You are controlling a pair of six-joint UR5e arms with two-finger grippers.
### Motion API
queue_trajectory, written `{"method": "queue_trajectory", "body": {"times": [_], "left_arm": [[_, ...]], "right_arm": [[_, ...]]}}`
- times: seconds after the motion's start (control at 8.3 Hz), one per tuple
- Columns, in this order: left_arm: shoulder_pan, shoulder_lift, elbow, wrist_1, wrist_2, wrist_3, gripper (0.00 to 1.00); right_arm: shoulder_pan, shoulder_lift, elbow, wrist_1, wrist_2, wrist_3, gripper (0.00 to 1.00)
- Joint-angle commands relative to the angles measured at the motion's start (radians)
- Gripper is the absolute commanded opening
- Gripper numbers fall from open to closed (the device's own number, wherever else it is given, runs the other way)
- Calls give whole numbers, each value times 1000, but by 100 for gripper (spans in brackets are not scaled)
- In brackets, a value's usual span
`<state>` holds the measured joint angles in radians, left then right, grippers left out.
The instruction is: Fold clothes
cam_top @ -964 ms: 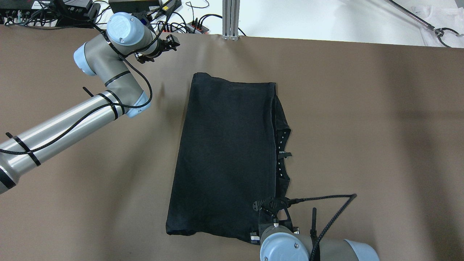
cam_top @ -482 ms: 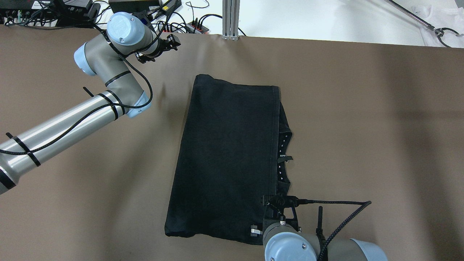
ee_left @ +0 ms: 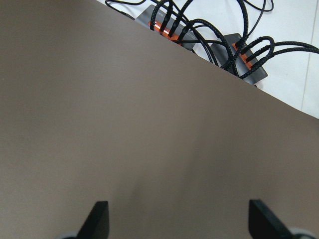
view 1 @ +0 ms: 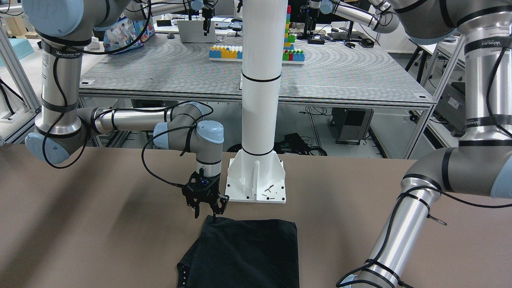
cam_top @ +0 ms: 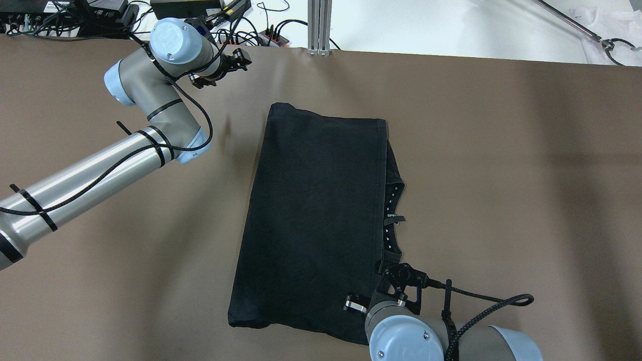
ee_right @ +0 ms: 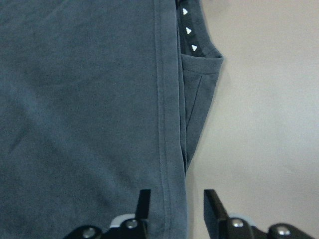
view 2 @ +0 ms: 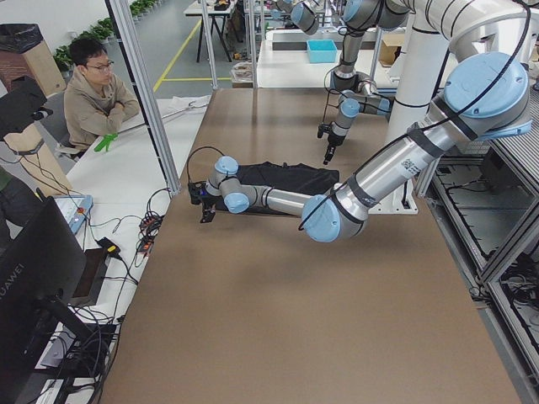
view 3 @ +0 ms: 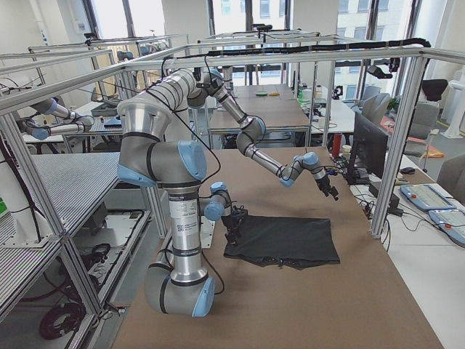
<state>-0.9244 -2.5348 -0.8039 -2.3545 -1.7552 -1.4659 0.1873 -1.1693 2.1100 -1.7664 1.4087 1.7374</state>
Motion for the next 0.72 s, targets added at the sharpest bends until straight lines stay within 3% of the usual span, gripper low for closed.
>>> {"method": "queue_trajectory", "body": {"times": [0.0, 0.12, 0.48, 0.6], "left_arm": [[13, -1, -1, -2, 2, 2, 100], [18, -7, -1, 3, 13, 2, 100], [35, -2, -29, 4, 23, -2, 100], [38, -1, -41, 4, 25, -11, 100]], "right_arm": [[-11, 43, -27, 14, 0, 403, 94], [-20, 30, -72, 68, -2, 533, 94], [-63, 17, -82, 108, -43, 574, 93], [-63, 5, -82, 108, -43, 576, 81]]}}
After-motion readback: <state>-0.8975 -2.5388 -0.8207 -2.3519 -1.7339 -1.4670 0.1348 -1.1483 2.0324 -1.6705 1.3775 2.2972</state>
